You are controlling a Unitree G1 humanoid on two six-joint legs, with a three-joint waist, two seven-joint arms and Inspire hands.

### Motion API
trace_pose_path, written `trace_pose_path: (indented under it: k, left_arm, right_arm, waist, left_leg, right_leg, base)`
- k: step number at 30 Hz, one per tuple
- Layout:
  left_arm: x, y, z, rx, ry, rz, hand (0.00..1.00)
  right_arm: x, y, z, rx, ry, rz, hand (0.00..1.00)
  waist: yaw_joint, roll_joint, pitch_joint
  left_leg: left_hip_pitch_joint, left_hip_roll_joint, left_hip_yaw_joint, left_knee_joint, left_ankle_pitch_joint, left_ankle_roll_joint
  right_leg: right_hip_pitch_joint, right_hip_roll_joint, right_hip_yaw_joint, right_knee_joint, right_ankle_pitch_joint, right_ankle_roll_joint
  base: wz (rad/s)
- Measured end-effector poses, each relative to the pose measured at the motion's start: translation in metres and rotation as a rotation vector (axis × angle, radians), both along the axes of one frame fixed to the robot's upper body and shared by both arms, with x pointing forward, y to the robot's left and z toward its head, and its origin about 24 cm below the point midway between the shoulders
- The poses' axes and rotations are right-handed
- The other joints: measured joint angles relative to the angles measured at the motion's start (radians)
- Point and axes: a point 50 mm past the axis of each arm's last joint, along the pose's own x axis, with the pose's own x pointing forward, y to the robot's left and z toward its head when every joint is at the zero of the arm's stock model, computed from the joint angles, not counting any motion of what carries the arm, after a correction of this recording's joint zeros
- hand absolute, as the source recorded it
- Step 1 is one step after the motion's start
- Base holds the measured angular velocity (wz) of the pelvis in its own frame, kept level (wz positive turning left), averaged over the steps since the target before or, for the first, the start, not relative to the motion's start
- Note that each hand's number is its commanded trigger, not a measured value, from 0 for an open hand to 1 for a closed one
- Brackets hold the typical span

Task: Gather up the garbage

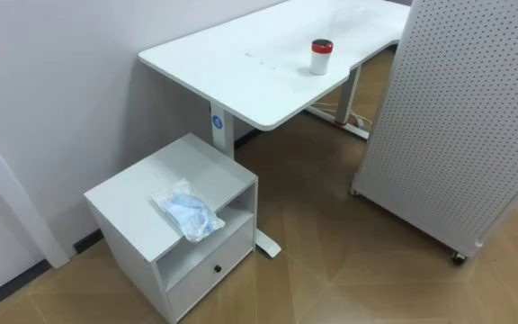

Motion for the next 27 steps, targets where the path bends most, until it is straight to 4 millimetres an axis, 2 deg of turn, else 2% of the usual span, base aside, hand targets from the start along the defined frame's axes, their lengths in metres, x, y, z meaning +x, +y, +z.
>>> trace_pose_path:
  k: [14,18,20,21,23,24,25,26,27]
  left_arm:
    - [-0.009,0.001,0.000,0.007,0.026,-0.017,0.00]
    - [-0.010,0.002,0.000,0.016,0.035,-0.027,0.00]
    - [-0.013,0.003,0.000,0.018,0.051,-0.023,0.00]
    - [-0.014,0.003,-0.001,0.018,0.057,-0.020,0.00]
    - [-0.017,0.006,0.000,0.018,0.064,0.015,0.00]
    - [-0.018,0.007,0.000,0.015,0.069,0.019,0.00]
    - [-0.023,0.009,0.000,0.013,0.084,0.034,0.00]
    - [-0.021,0.010,0.000,0.012,0.082,0.038,0.00]
    - [-0.018,0.012,0.000,0.009,0.088,0.039,0.00]
  right_arm:
    - [0.000,0.000,0.000,-0.001,-0.001,0.003,1.00]
    - [0.000,0.001,0.000,0.004,-0.001,0.005,1.00]
    - [0.000,0.001,0.000,0.007,0.003,0.003,1.00]
    - [0.000,0.001,0.000,0.009,0.003,0.005,1.00]
    - [0.000,0.001,0.000,0.018,0.000,0.009,1.00]
    - [0.000,0.001,0.000,0.020,-0.002,0.009,1.00]
    - [0.001,0.002,0.000,0.028,-0.002,0.010,1.00]
    - [0.001,0.002,0.000,0.031,0.000,0.011,1.00]
    - [0.000,0.003,0.000,0.041,0.005,0.011,1.00]
  waist:
    - [0.001,-0.001,-0.0007]
    - [0.000,-0.012,-0.0041]
    - [0.001,-0.014,-0.0032]
    - [0.002,-0.015,-0.0024]
    - [0.006,-0.015,0.0016]
    - [0.008,-0.015,0.0024]
    - [0.018,-0.018,0.0016]
    - [0.022,-0.022,0.0018]
    - [0.027,-0.033,0.0021]
  left_leg:
    - [-0.001,0.001,0.000,0.000,0.000,0.000]
    - [-0.001,0.002,0.000,0.005,-0.002,-0.003]
    - [-0.001,0.006,0.001,0.021,-0.009,-0.007]
    - [-0.006,0.015,0.001,0.049,-0.024,-0.011]
    - [-0.037,0.054,0.007,0.173,-0.089,-0.028]
    - [-0.044,0.067,0.011,0.208,-0.105,-0.036]
    - [-0.064,0.090,0.014,0.281,-0.133,-0.056]
    - [-0.080,0.099,0.010,0.329,-0.142,-0.069]
    - [-0.139,0.122,-0.014,0.461,-0.142,-0.071]
  right_leg:
    - [0.000,0.000,-0.003,0.001,0.000,0.000]
    - [0.000,0.000,-0.003,0.006,-0.008,-0.005]
    - [0.001,0.000,-0.003,0.019,-0.018,-0.008]
    - [0.002,0.004,-0.010,0.032,-0.028,-0.015]
    - [-0.012,0.012,-0.052,0.109,-0.081,-0.031]
    - [-0.019,0.016,-0.057,0.132,-0.098,-0.039]
    - [-0.031,0.025,-0.066,0.179,-0.134,-0.060]
    - [-0.039,0.026,-0.066,0.202,-0.152,-0.068]
    - [-0.057,0.030,-0.059,0.245,-0.181,-0.085]
  base:
    - [0.00]
    - [0.00]
    - [0.00]
    - [-0.03]
    - [-0.11]
    - [-0.22]
    - [-0.22]
    - [-0.22]
    - [-0.15]
